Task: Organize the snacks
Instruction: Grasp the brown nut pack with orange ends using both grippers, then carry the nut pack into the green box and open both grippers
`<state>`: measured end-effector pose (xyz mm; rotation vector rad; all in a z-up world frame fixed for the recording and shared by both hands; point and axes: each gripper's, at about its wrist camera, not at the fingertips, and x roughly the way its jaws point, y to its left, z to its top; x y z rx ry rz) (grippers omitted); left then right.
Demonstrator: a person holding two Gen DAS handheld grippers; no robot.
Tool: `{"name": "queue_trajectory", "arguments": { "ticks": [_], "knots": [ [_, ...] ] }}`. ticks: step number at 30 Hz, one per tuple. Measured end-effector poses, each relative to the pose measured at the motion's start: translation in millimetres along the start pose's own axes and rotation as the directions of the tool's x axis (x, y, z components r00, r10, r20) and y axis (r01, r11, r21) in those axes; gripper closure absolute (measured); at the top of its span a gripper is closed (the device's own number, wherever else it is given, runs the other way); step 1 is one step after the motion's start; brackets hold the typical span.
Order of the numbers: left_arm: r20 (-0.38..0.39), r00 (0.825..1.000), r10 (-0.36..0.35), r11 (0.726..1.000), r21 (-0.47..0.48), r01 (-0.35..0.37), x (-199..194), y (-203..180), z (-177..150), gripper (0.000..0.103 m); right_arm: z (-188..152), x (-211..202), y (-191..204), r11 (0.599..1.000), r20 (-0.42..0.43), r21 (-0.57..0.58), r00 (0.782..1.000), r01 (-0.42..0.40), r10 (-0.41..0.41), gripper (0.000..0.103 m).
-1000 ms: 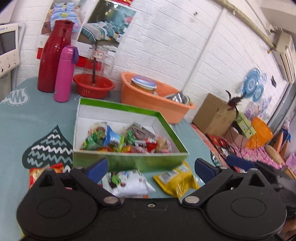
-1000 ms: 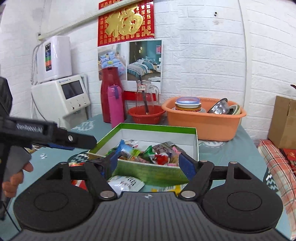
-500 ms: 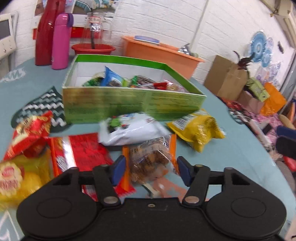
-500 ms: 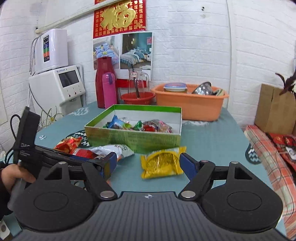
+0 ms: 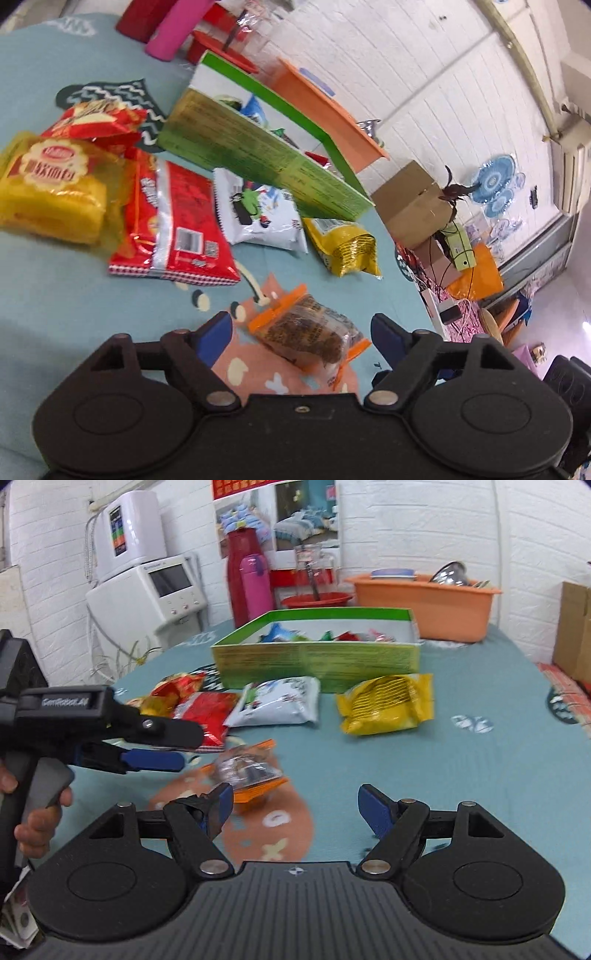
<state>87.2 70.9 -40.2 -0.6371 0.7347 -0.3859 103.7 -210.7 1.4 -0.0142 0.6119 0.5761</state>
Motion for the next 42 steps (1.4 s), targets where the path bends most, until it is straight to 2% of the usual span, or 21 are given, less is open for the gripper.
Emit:
{"name": "queue_trajectory", "arguments": {
  "ticks": [6, 11, 12, 13, 16, 23, 27, 28, 29, 31, 34, 37, 42],
  "knots": [
    [-0.021, 1.000, -0.019, 0.999, -0.027, 0.018, 8, 1, 3, 0.000, 8, 15, 17, 0.998, 0.006, -0.025, 0.999, -0.052, 0.052, 0.000],
    [-0.015, 1.000, -0.018, 0.999, -0.045, 0.017, 10, 3, 5, 0.000, 12, 35, 22, 0.997, 0.005, -0.066, 0.999, -0.037, 0.038, 0.000],
    [-0.020, 1.000, -0.017, 0.999, -0.045, 0.016, 10, 4, 4, 0.000, 10, 37, 23, 0.997, -0.007, -0.071, 0.999, -0.036, 0.036, 0.003],
    [-0.024, 1.000, -0.020, 0.999, -0.040, 0.019, 10, 4, 3, 0.000, 7, 38, 22, 0.997, -0.015, -0.073, 0.999, -0.035, 0.034, 0.012],
    [-0.040, 0.999, -0.034, 0.999, -0.028, 0.033, 15, 2, 1, 0.000, 1, 31, 19, 0.996, -0.019, -0.076, 0.999, -0.046, 0.045, 0.015],
    [-0.075, 0.995, -0.063, 0.998, 0.002, 0.064, 28, -11, -4, 0.000, -8, 25, 19, 0.996, -0.041, -0.070, 0.998, -0.057, 0.054, 0.012],
    [-0.056, 0.998, -0.043, 0.998, 0.032, 0.045, 22, -13, -9, 0.000, -8, 26, 19, 0.996, -0.045, -0.068, 0.997, -0.062, 0.059, 0.010],
    [-0.056, 0.998, -0.041, 0.998, 0.036, 0.043, 21, -12, -9, 0.004, -7, 27, 20, 0.995, -0.045, -0.073, 0.997, -0.062, 0.059, 0.009],
    [-0.066, 0.997, -0.044, 0.998, 0.044, 0.047, 23, -12, -8, 0.020, -7, 27, 21, 0.995, -0.044, -0.075, 0.997, -0.061, 0.058, 0.009],
    [-0.076, 0.996, -0.056, 0.997, 0.056, 0.060, 26, -14, -7, 0.029, -6, 31, 22, 0.995, -0.050, -0.082, 0.998, -0.047, 0.043, 0.013],
    [-0.051, 0.998, -0.048, 0.995, 0.086, 0.053, 24, -23, -2, 0.030, -4, 34, 20, 0.997, -0.053, -0.076, 0.998, -0.030, 0.026, 0.021],
    [-0.015, 0.996, -0.085, 0.991, 0.106, 0.086, 18, -33, 13, 0.031, 8, 27, 18, 0.996, -0.008, -0.085, 1.000, -0.020, 0.020, 0.021],
    [0.065, 0.992, -0.105, 0.979, 0.180, 0.092, 13, -58, 48, 0.030, 46, 23, 12, 0.994, 0.084, -0.109, 0.996, -0.006, 0.015, 0.021]
  ]
}}
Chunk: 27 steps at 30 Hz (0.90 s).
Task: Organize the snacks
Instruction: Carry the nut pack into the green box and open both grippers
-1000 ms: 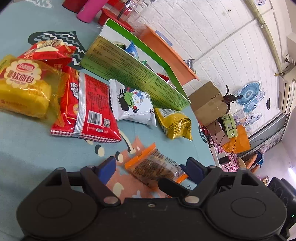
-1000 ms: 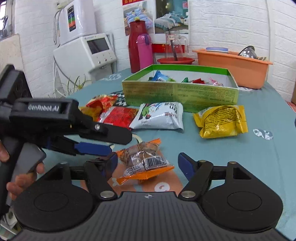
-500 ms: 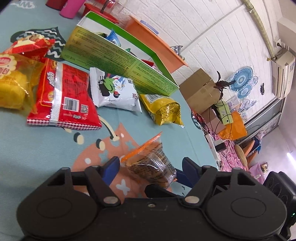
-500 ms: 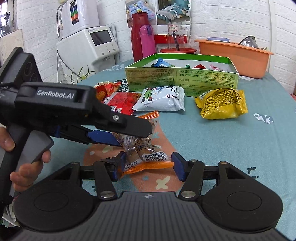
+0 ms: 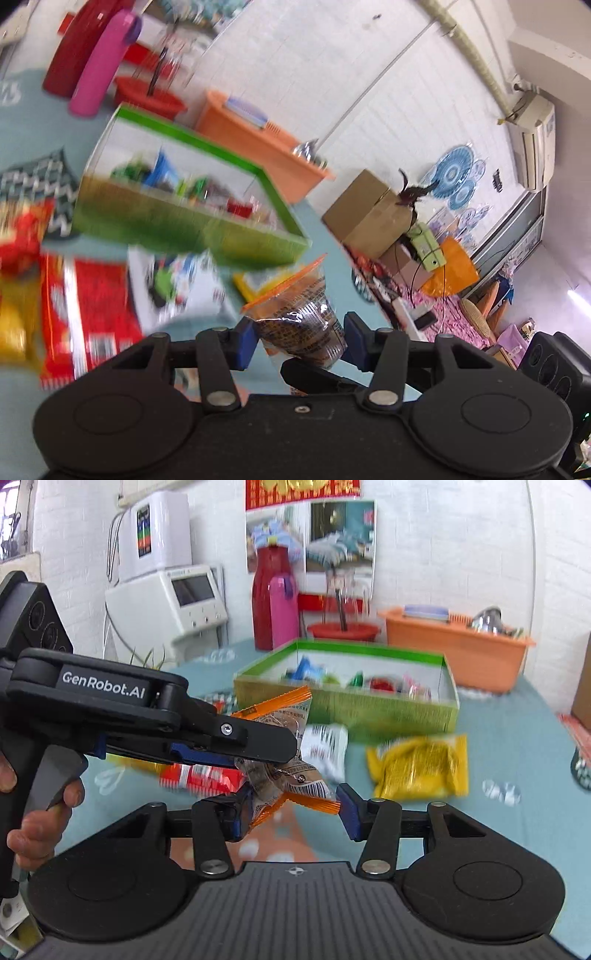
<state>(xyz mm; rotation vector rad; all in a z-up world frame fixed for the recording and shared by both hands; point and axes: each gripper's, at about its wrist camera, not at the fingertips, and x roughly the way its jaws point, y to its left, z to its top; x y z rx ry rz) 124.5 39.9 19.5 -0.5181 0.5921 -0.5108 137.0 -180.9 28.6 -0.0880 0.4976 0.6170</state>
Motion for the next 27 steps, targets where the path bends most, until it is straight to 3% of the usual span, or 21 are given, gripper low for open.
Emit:
{"name": "queue_trajectory", "arguments": {
  "ticks": [5, 13, 24, 26, 27],
  "knots": [
    [0.054, 0.999, -0.009, 0.999, 0.038, 0.007, 10, 3, 42, 0.031, 37, 16, -10, 1.000, 0.080, -0.010, 0.997, 0.000, 0.001, 0.021],
    [0.040, 0.999, -0.013, 1.000, 0.025, 0.012, 53, 35, 94, 0.031, 72, 65, -29, 1.000, 0.126, 0.011, 0.992, 0.022, -0.023, 0.021],
    [0.004, 1.000, 0.010, 1.000, 0.013, -0.010, 100, 67, 119, 0.028, 79, 116, -57, 0.997, 0.104, 0.071, 0.994, 0.033, -0.041, 0.021],
    [-0.003, 0.999, 0.051, 0.998, 0.025, -0.051, 108, 71, 119, 0.000, 77, 125, -58, 0.997, 0.106, 0.063, 0.993, 0.053, -0.059, 0.018],
    [-0.007, 0.997, 0.079, 0.997, 0.024, -0.079, 111, 73, 118, 0.000, 76, 130, -58, 0.996, 0.103, 0.052, 0.992, 0.073, -0.078, 0.014]
  ]
}}
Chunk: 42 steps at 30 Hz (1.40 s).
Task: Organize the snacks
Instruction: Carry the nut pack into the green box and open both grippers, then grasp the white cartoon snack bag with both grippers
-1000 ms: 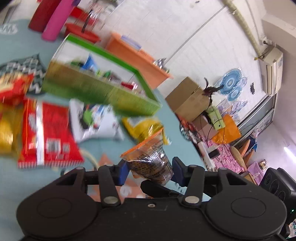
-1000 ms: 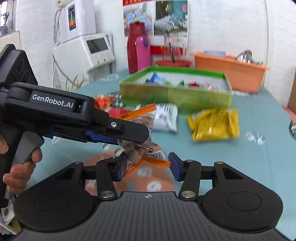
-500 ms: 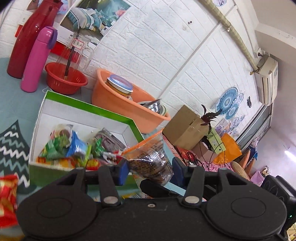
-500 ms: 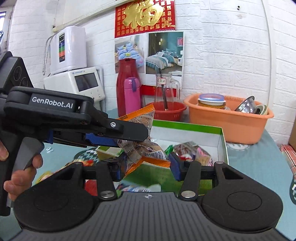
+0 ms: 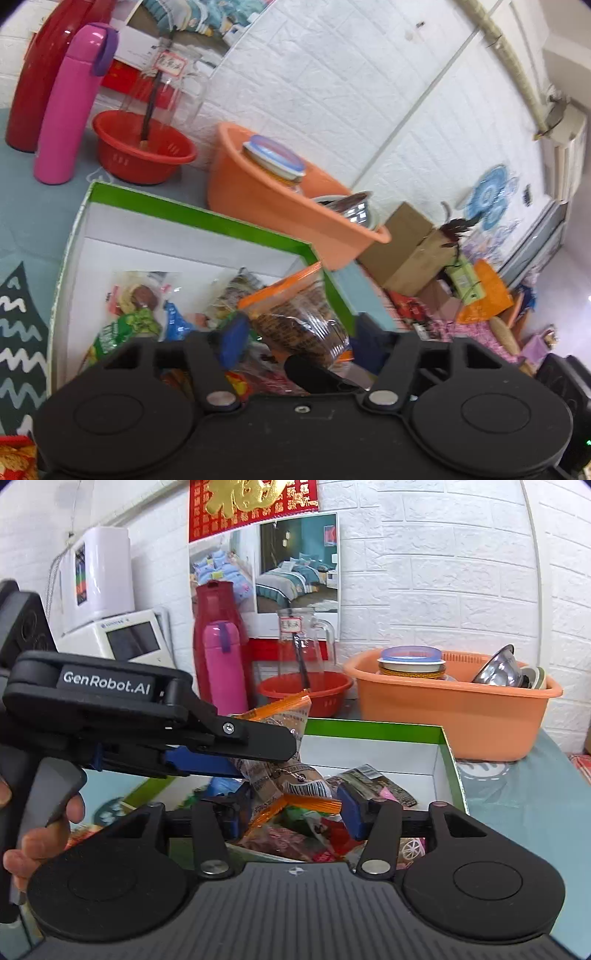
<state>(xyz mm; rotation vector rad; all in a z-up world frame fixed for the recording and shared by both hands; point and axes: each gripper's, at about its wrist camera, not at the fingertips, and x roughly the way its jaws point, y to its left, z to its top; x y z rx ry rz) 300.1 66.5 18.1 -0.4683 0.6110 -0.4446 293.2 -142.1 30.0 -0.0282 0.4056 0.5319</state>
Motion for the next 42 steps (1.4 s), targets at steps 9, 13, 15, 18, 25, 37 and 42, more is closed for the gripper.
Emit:
{"name": "queue_trajectory", "arguments": {
  "ticks": [9, 13, 15, 18, 25, 37, 42],
  "knots": [
    [0.031, 0.997, 0.071, 0.997, 0.020, -0.071, -21, -4, -13, 0.000, -9, -3, -2, 0.991, -0.031, -0.049, 0.991, 0.125, -0.127, 0.000],
    [0.065, 0.996, 0.068, 0.997, 0.025, -0.069, -50, -21, -15, 0.000, -1, -36, 2, 0.992, -0.016, -0.041, 0.992, 0.123, -0.124, 0.000],
    [0.070, 0.994, 0.081, 0.996, 0.023, -0.083, -66, -30, -19, 0.000, 2, -54, 6, 0.991, -0.029, -0.029, 0.991, 0.132, -0.133, 0.000],
    [0.071, 0.995, 0.075, 0.996, 0.033, -0.078, -88, -40, -29, 0.000, 1, -84, 12, 0.995, -0.033, -0.017, 0.994, 0.102, -0.102, 0.000],
    [-0.014, 0.995, 0.099, 0.989, 0.116, -0.096, -90, -45, -66, 0.000, -30, -136, 28, 0.999, -0.053, -0.046, 0.998, 0.022, -0.024, 0.000],
    [-0.181, 0.972, 0.153, 0.985, 0.112, -0.134, -11, -8, -83, 0.000, -70, -157, 18, 0.998, -0.131, 0.001, 0.990, 0.055, -0.054, 0.000],
    [-0.241, 0.970, 0.028, 0.991, 0.133, 0.004, -37, -30, -114, 0.000, -83, -157, 12, 0.997, -0.156, 0.064, 0.987, 0.032, -0.021, 0.000]
  ]
}}
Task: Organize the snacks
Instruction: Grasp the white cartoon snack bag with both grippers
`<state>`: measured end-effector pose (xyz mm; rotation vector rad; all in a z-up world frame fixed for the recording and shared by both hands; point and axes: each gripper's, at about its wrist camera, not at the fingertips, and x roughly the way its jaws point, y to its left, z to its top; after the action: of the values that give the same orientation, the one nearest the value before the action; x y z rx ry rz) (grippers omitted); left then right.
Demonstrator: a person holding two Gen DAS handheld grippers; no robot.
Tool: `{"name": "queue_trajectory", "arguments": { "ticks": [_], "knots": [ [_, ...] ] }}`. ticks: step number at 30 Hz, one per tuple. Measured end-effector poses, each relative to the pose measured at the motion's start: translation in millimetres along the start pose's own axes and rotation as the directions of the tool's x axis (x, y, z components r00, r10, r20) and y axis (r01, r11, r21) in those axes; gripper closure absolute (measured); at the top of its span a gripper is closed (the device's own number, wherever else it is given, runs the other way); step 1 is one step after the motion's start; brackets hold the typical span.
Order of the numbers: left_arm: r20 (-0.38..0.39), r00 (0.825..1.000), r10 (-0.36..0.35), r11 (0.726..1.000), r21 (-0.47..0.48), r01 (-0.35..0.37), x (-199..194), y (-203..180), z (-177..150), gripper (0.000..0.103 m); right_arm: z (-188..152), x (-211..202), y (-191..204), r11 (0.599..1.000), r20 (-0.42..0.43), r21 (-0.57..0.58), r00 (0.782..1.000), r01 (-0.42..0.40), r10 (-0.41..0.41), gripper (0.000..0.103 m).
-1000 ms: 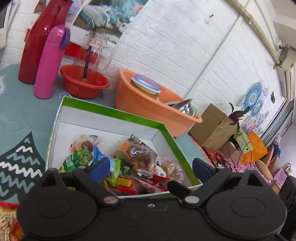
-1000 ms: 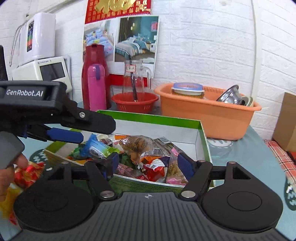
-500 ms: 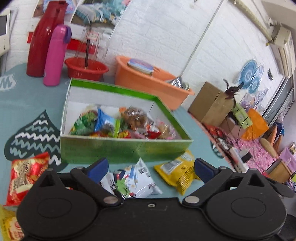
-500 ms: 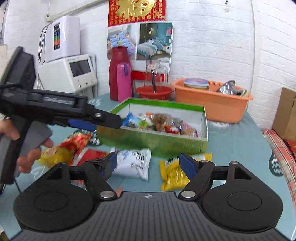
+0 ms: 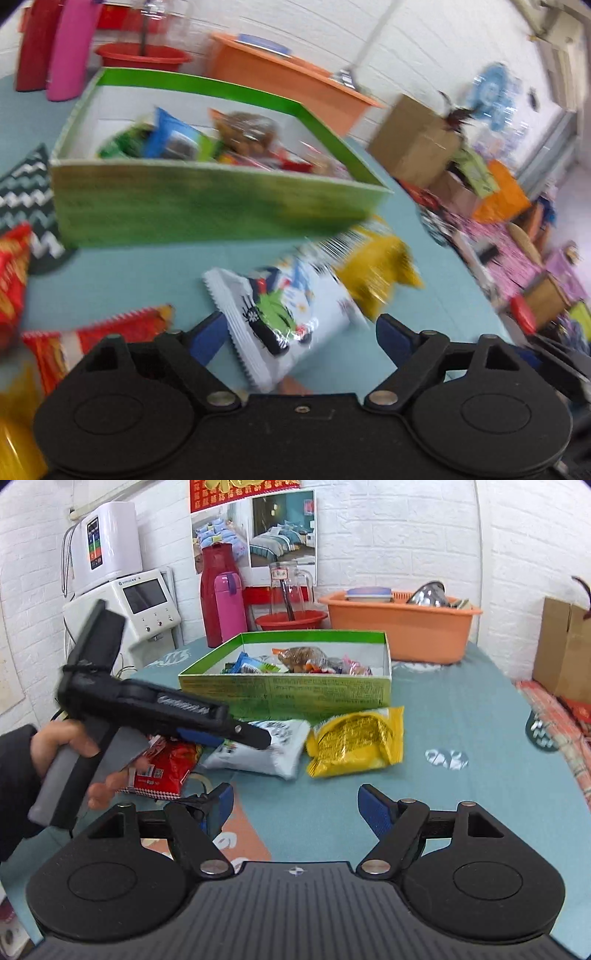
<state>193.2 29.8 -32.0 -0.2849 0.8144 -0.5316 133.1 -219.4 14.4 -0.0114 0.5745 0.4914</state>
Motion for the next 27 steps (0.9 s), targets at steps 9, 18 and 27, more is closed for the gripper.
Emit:
{"name": "queue_trajectory", "arguments": {
  "ticks": [9, 18, 27],
  "knots": [
    [0.118, 0.992, 0.033, 0.998, -0.059, -0.026, -8, -6, 15, 0.000, -17, 15, 1, 0.998, -0.058, 0.063, 0.998, -0.016, 0.019, 0.000],
    [-0.026, 0.999, -0.029, 0.999, -0.040, 0.028, 15, -3, 6, 0.004, -23, 17, -3, 0.996, -0.063, 0.084, 0.998, -0.022, 0.027, 0.000],
    [-0.020, 0.999, -0.045, 0.994, -0.105, 0.043, 10, -5, -3, 0.014, -19, 32, -9, 0.993, -0.062, 0.117, 0.998, -0.023, 0.031, 0.000]
  ]
}}
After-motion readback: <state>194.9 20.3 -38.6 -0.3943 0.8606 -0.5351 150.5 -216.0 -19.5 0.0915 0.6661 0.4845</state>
